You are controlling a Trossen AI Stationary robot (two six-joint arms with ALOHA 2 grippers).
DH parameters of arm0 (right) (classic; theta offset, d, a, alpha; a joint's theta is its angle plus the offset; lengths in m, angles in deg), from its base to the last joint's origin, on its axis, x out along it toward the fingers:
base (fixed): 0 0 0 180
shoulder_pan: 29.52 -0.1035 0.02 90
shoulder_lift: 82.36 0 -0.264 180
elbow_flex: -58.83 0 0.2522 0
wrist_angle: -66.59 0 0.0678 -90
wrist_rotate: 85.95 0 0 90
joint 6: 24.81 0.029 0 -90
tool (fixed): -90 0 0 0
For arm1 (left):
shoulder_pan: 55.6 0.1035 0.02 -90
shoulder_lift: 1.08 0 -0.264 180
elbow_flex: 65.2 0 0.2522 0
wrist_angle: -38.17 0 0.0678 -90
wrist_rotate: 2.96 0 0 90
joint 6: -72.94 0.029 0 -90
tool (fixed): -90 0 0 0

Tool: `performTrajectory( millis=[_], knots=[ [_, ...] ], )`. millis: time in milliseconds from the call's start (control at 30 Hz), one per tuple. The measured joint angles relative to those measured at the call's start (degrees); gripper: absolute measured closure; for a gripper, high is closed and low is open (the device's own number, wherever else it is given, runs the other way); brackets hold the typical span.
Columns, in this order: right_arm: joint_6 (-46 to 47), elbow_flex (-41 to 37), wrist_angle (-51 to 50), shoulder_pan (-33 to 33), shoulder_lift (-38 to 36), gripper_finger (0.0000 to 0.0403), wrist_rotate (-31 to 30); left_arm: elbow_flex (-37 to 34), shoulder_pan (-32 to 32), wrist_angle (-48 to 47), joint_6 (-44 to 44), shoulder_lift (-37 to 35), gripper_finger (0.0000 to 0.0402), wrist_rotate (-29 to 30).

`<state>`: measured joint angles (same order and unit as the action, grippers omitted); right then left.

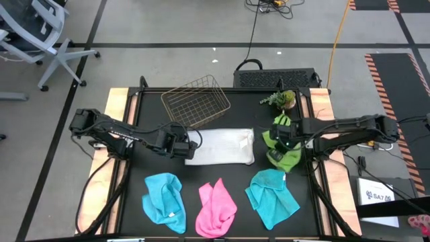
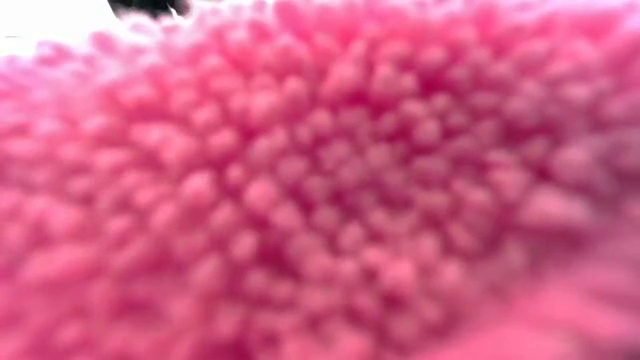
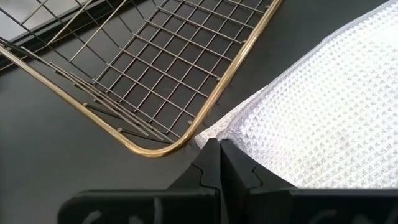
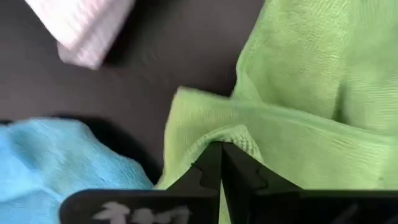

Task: Fold microfiber towels
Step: Adjust the green microfiber cloth, then adjust the right blue microfiber cloth

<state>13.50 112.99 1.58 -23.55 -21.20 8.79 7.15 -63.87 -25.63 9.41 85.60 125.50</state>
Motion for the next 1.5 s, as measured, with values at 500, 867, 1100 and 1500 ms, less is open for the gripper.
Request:
performTrajectory(
  millis=[500,867,1100,1500],
  knots=[
    [8.9,10.9,-1.6,-11.9,1.9,0.0403,5.2,0.0,0.0,0.2,0.5,0.0,0.0401,0.0],
    [21.2,4.7,18.5,-29.2,19.8,0.0403,3.5,0.0,0.0,0.3,0.8,0.0,0.0401,-0.9],
    [22.6,5.0,25.0,-32.4,28.5,0.0403,7.7,0.0,-0.1,0.3,0.8,0.0,0.0401,-1.1],
    [27.4,4.6,8.9,-40.2,20.7,0.0403,14.9,0.0,-0.1,0.4,1.5,0.0,0.0401,-1.6]
  ],
)
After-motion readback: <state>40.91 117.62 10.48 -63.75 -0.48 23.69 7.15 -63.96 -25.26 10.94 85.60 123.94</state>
